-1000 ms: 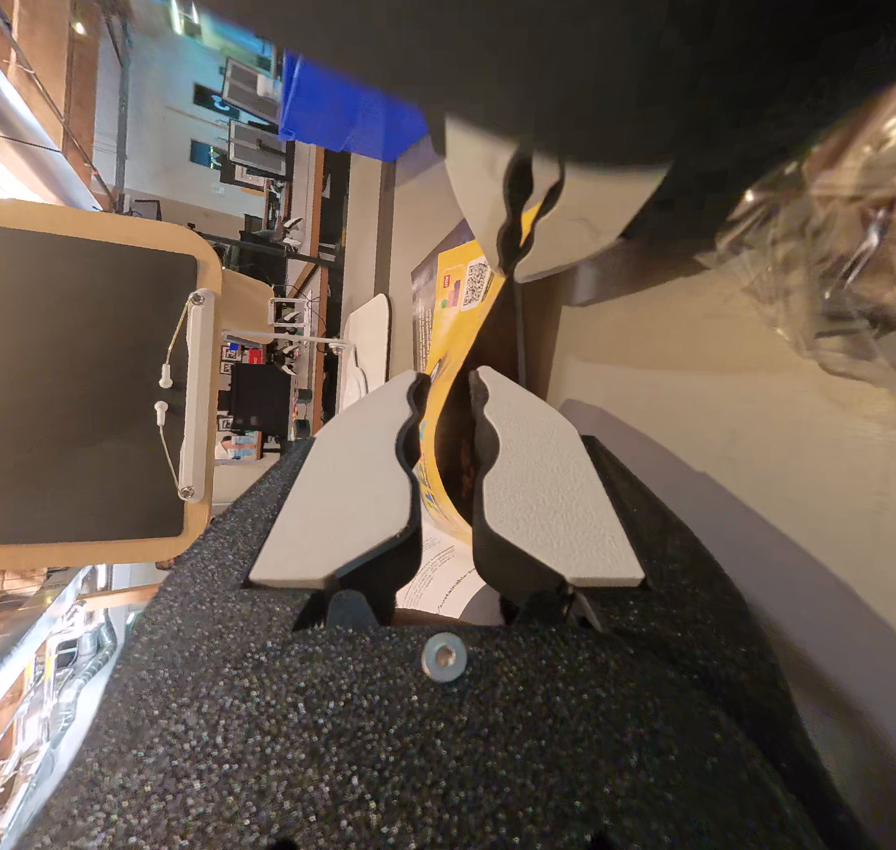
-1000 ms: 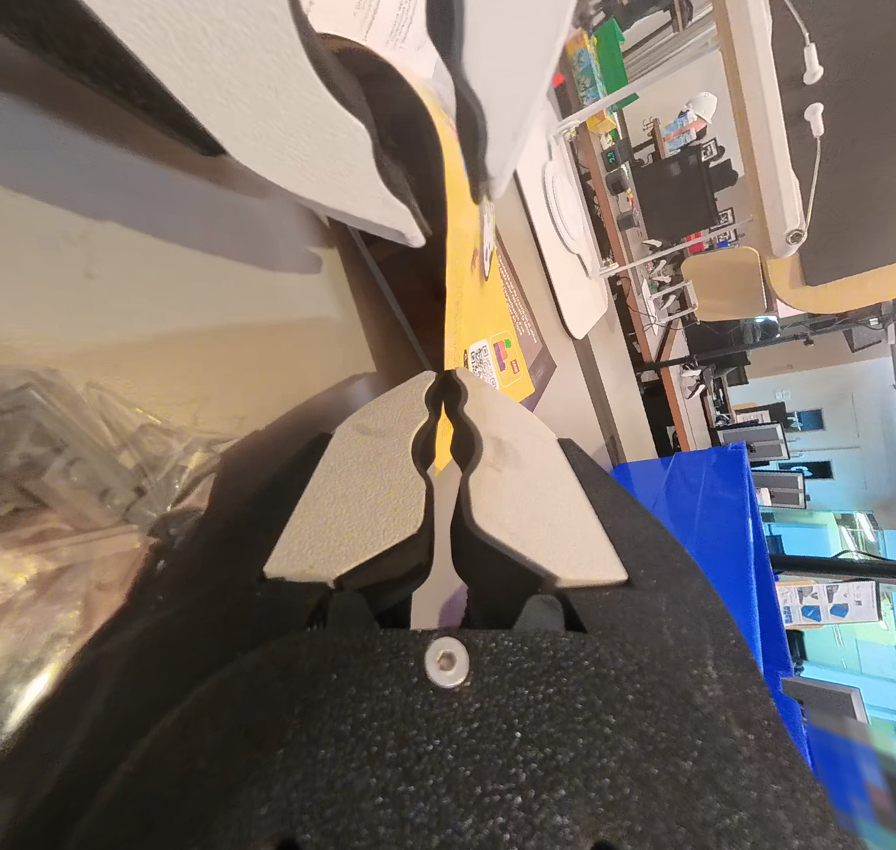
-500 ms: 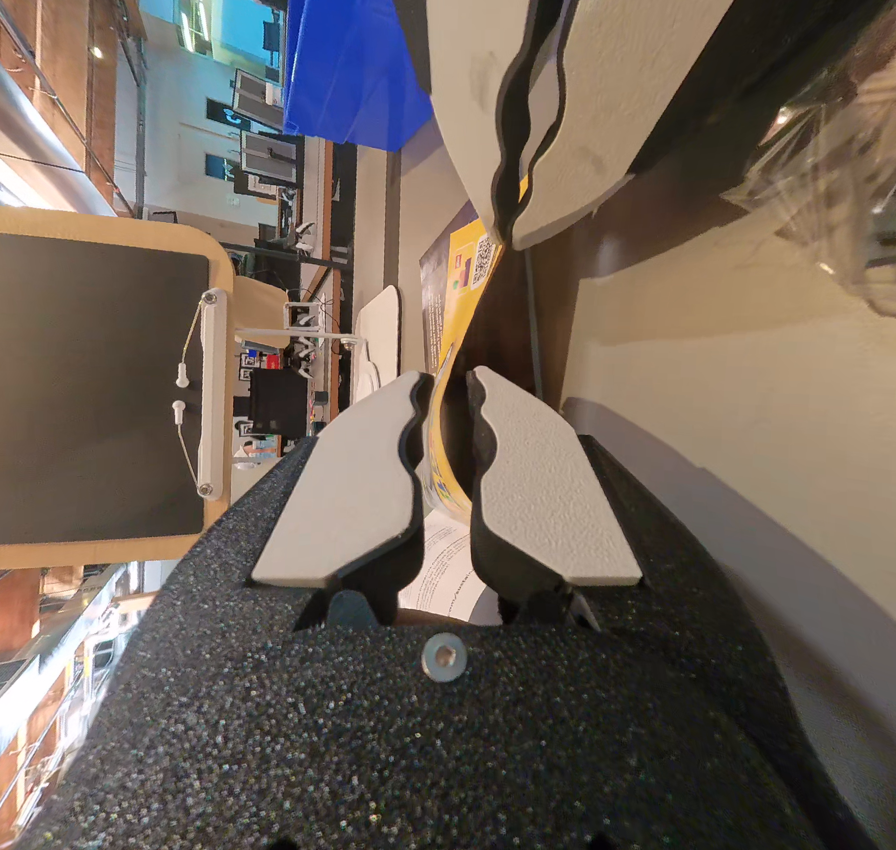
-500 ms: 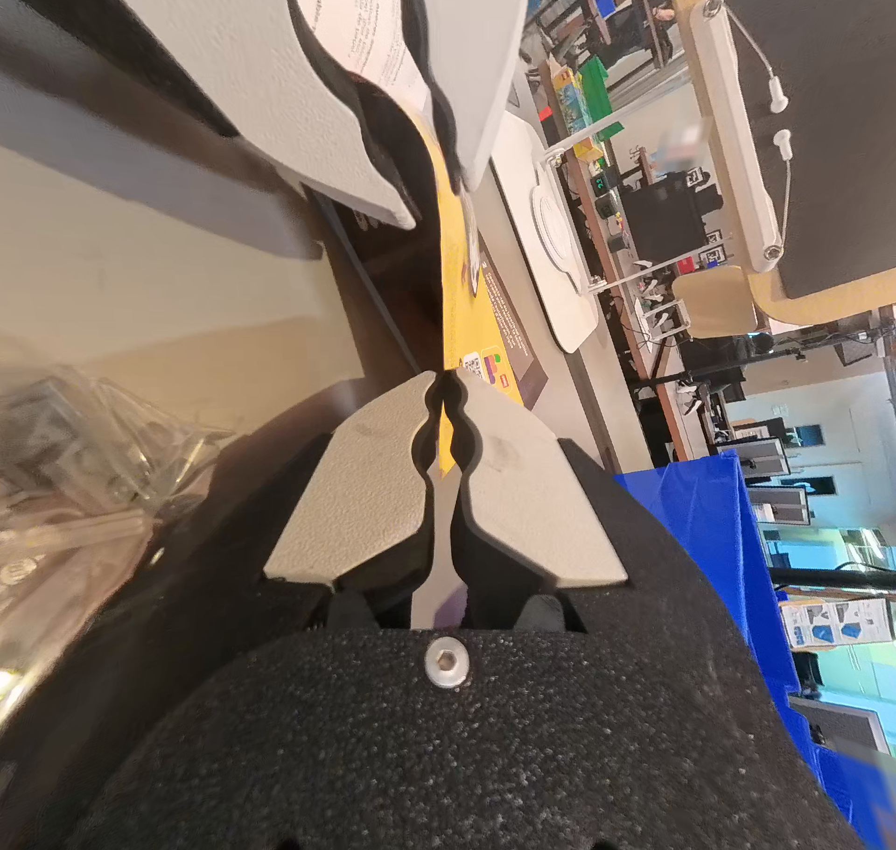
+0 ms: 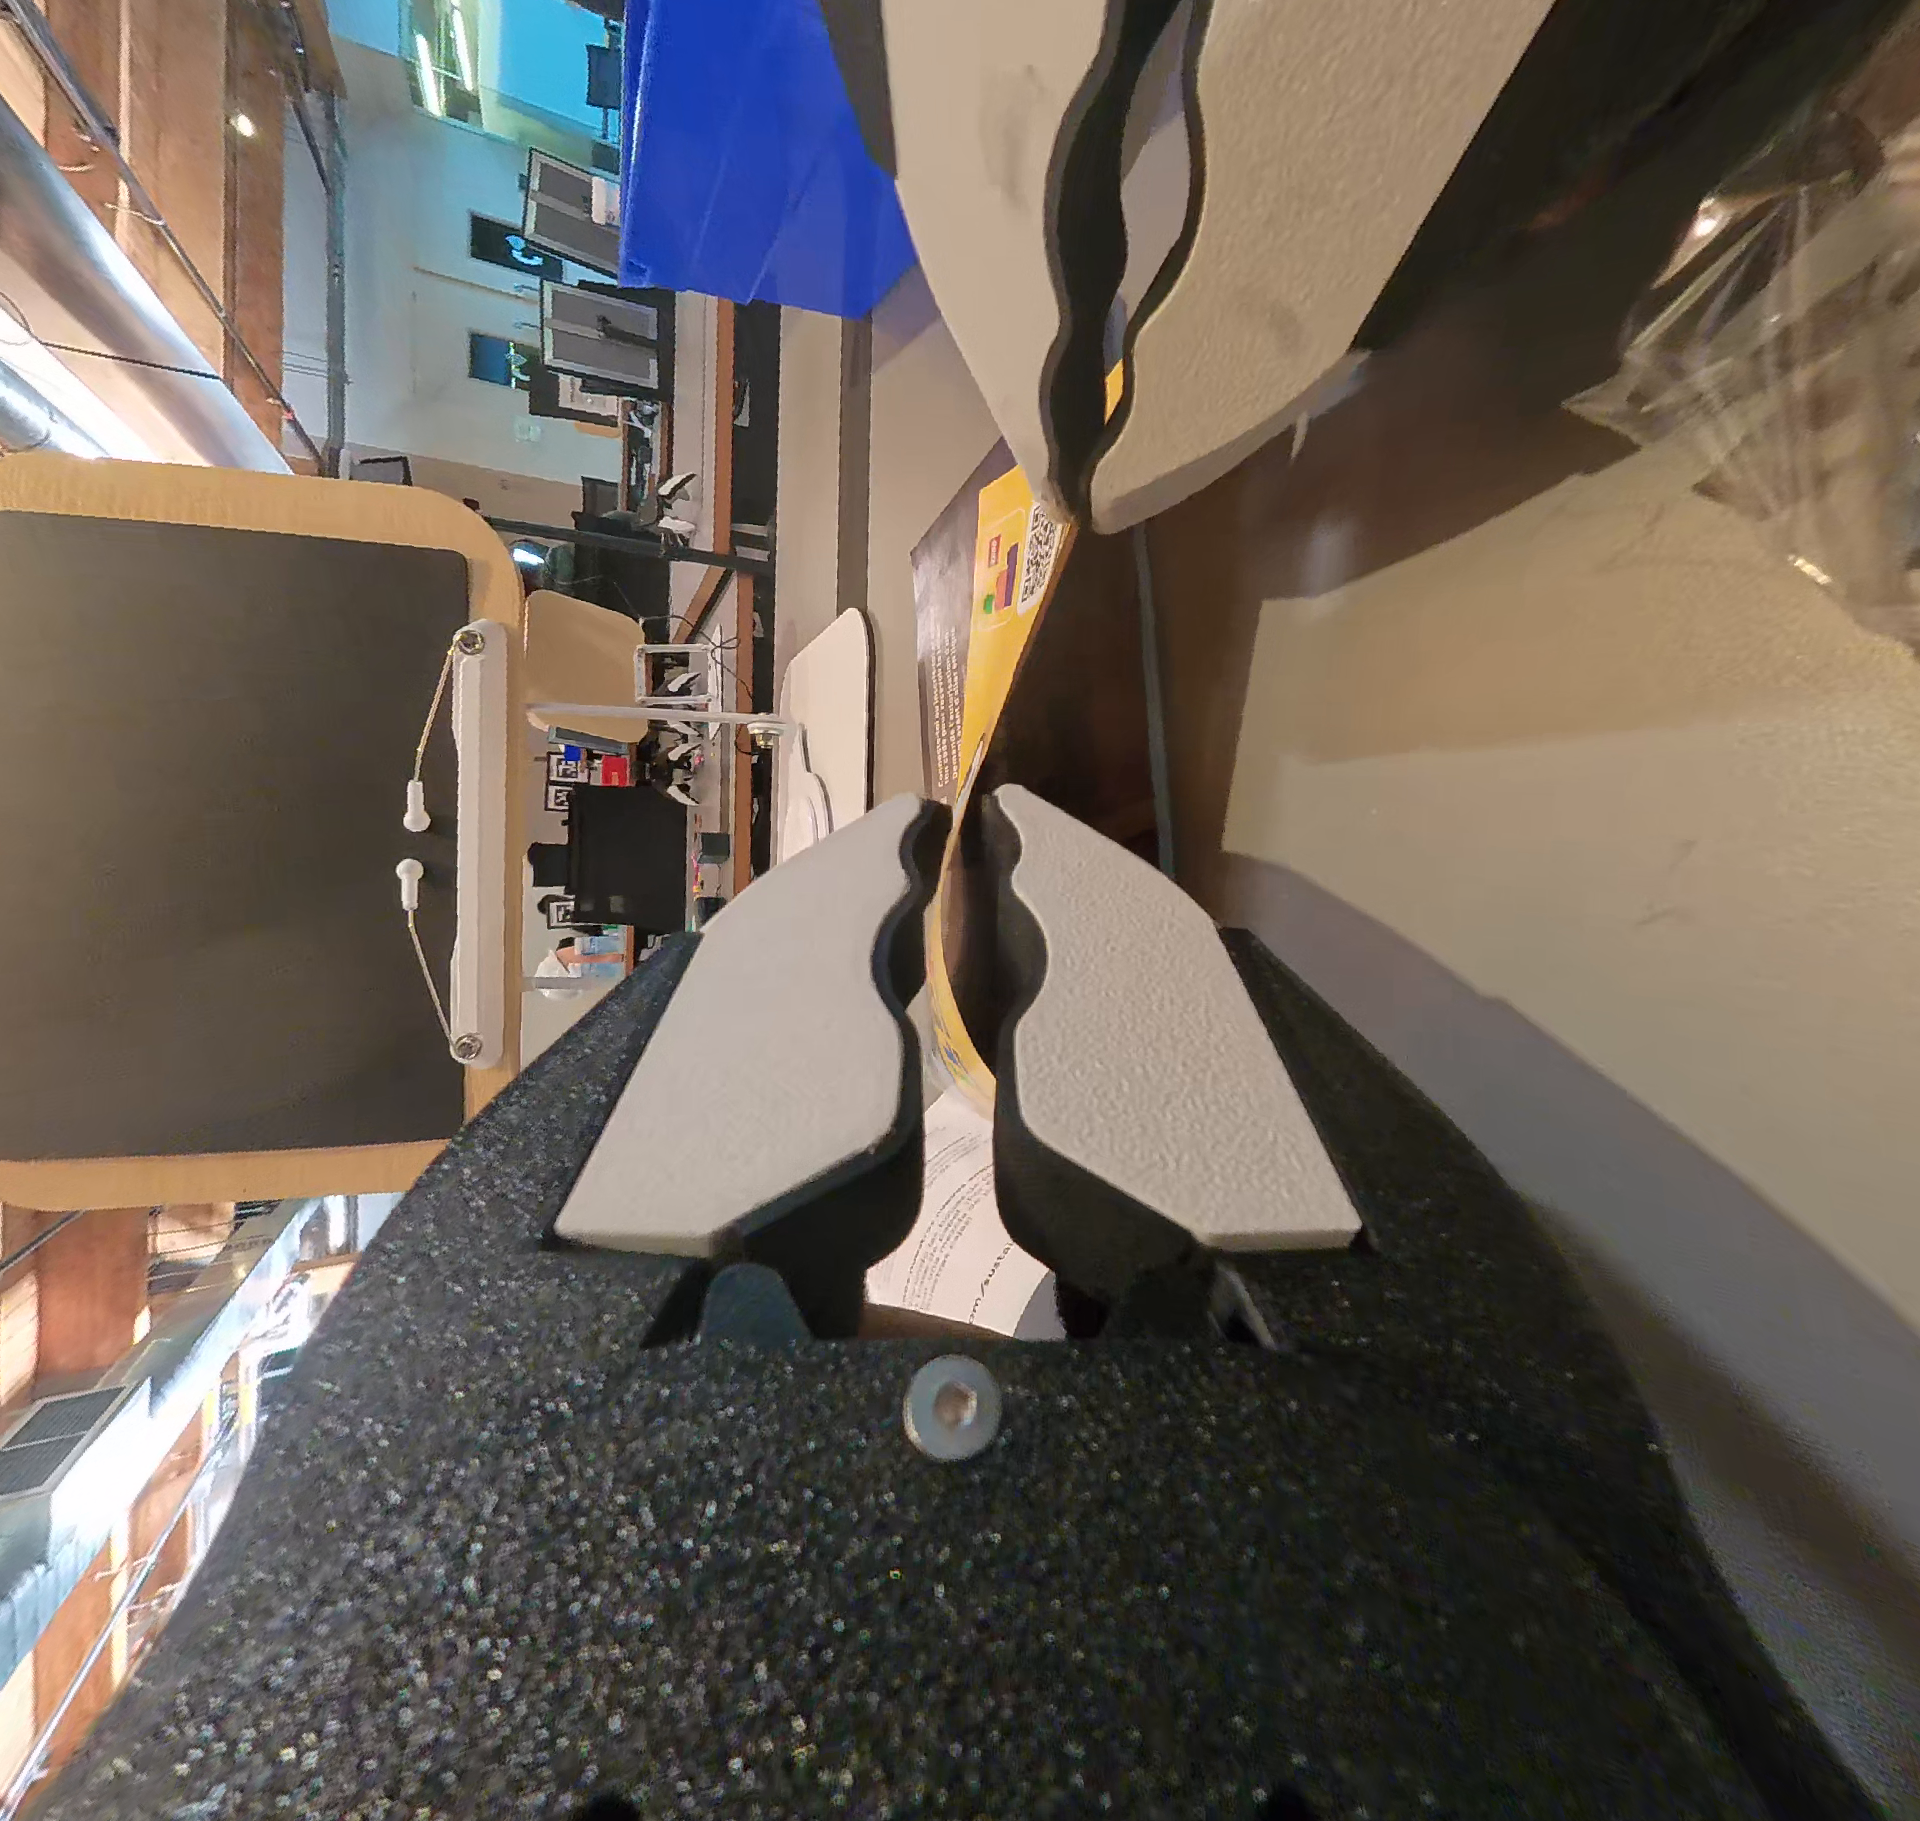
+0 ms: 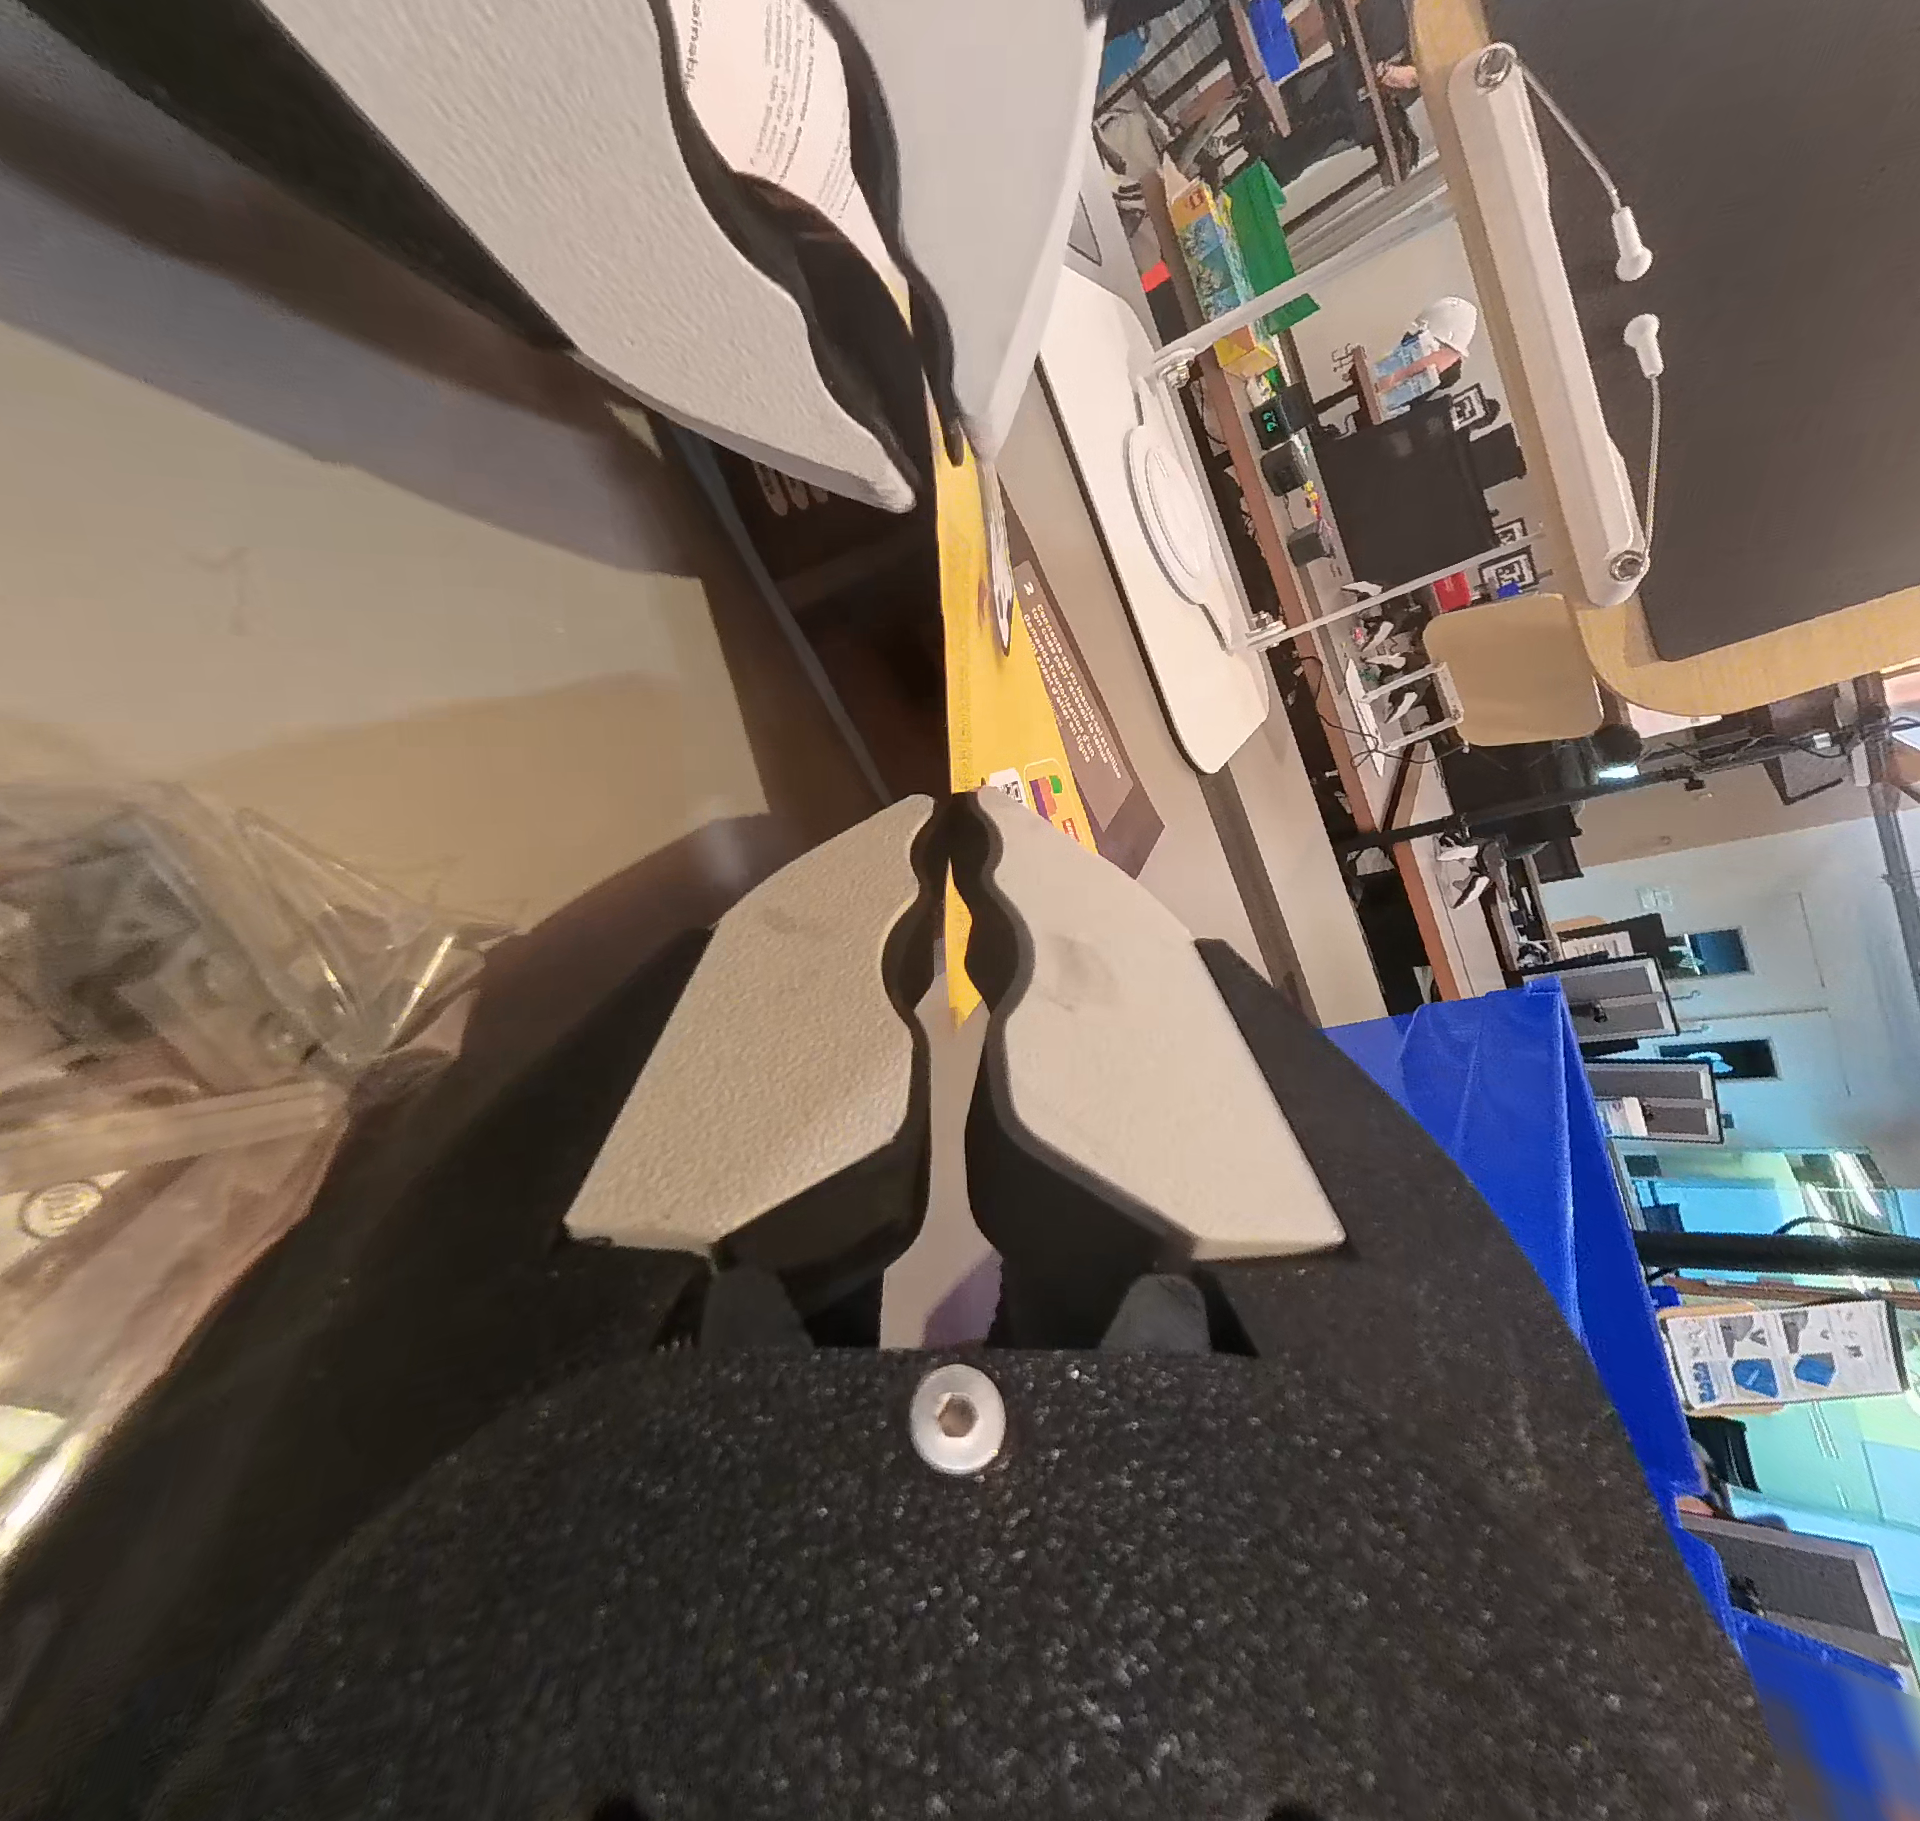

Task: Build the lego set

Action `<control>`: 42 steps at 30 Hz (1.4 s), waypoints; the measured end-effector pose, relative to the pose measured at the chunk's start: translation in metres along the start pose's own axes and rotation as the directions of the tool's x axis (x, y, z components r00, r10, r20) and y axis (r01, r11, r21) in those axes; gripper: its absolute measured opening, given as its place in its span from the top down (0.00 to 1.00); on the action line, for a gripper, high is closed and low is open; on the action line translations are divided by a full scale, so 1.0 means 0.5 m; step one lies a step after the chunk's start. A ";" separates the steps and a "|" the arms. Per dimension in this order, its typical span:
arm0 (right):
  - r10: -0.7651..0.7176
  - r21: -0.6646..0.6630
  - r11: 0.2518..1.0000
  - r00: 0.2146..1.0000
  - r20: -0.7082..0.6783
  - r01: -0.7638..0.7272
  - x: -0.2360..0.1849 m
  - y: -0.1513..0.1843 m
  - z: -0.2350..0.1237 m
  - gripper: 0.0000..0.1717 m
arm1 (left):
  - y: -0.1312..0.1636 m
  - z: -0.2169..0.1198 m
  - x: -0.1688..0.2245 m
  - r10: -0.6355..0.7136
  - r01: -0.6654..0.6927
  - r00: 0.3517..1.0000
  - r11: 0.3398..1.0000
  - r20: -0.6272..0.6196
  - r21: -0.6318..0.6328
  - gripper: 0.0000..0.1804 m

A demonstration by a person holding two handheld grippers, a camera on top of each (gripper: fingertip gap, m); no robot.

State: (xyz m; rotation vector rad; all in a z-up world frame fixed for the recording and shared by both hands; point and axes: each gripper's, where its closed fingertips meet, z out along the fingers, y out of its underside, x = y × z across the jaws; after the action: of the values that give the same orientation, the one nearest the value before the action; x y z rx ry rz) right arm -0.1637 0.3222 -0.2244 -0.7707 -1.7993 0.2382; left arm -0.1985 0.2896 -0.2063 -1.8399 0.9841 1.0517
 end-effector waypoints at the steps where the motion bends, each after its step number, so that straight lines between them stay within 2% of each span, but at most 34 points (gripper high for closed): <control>1: -0.001 0.001 1.000 1.000 -0.001 0.001 0.000 0.000 0.000 1.00 | 0.001 0.001 0.000 0.003 -0.003 1.000 1.000 0.003 -0.004 0.96; 6: -0.003 0.019 1.000 1.000 -0.013 0.003 0.003 -0.006 -0.005 0.99 | 0.005 0.003 -0.007 -0.010 0.011 0.999 1.000 0.033 -0.024 1.00; 12: 0.026 0.084 0.996 0.997 -0.079 -0.019 0.030 -0.027 -0.028 0.82 | 0.016 -0.004 -0.050 -0.195 0.201 0.971 0.979 0.135 -0.031 1.00; 16: 0.037 0.110 0.994 0.995 -0.091 -0.027 0.035 -0.031 -0.042 0.81 | 0.032 -0.020 -0.081 -0.363 0.376 0.906 0.926 0.219 -0.020 1.00; 21: 0.036 0.082 0.996 0.998 -0.046 -0.032 0.018 -0.014 -0.039 0.81 | 0.059 -0.046 -0.104 -0.484 0.517 0.811 0.856 0.327 -0.014 1.00; 25: 0.044 0.071 0.997 0.999 -0.015 -0.042 0.009 -0.006 -0.038 0.81 | 0.095 -0.073 -0.111 -0.586 0.648 0.694 0.762 0.418 -0.006 1.00; 27: 0.040 0.067 0.997 0.999 -0.003 -0.040 0.003 -0.004 -0.038 0.82 | 0.116 -0.088 -0.109 -0.663 0.733 0.603 0.680 0.444 0.021 1.00; 29: 0.034 0.064 0.997 0.999 0.006 -0.034 -0.002 -0.004 -0.037 0.82 | 0.139 -0.103 -0.104 -0.751 0.823 0.480 0.564 0.454 0.062 1.00; 33: 0.032 0.065 0.997 0.999 0.027 -0.034 -0.012 -0.004 -0.036 0.82 | 0.185 -0.126 -0.092 -0.902 0.950 0.161 0.252 0.400 0.185 1.00; 36: 0.030 0.065 0.997 0.999 0.035 -0.032 -0.016 -0.004 -0.036 0.81 | 0.212 -0.140 -0.090 -0.940 0.964 -0.042 0.052 0.337 0.263 1.00; 40: 0.028 0.059 0.998 0.999 0.045 -0.030 -0.019 0.000 -0.035 0.82 | 0.233 -0.139 -0.075 -0.939 0.942 -0.239 -0.164 0.246 0.292 1.00; 42: 0.028 0.058 0.998 0.998 0.048 -0.031 -0.020 0.001 -0.034 0.82 | 0.240 -0.135 -0.064 -0.926 0.924 -0.317 -0.253 0.206 0.287 1.00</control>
State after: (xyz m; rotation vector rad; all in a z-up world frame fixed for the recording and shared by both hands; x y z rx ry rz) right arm -0.1462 0.3130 -0.2260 -0.7562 -1.8184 0.3297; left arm -0.2962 0.1903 -0.1832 -1.5010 -0.9546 0.1403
